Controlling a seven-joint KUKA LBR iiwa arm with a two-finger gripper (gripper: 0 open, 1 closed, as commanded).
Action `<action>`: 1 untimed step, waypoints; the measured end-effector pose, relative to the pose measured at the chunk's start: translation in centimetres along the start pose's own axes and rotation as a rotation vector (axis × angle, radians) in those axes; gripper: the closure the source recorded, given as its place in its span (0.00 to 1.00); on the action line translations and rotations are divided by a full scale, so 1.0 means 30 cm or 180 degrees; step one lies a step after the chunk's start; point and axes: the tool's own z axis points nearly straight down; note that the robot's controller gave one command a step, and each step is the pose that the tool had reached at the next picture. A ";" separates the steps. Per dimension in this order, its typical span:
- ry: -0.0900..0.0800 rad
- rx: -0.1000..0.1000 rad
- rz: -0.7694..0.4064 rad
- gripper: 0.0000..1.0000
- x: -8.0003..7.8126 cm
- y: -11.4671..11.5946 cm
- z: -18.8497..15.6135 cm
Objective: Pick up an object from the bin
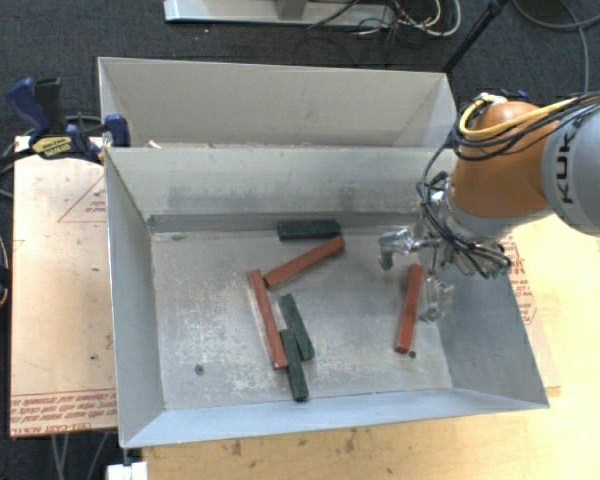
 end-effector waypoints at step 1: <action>-0.0020 0.0016 -0.0160 0.00 -0.004 -0.008 -0.089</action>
Offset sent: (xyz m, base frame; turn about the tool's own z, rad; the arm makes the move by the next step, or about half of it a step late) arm 0.0036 0.0043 -0.0288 -0.3598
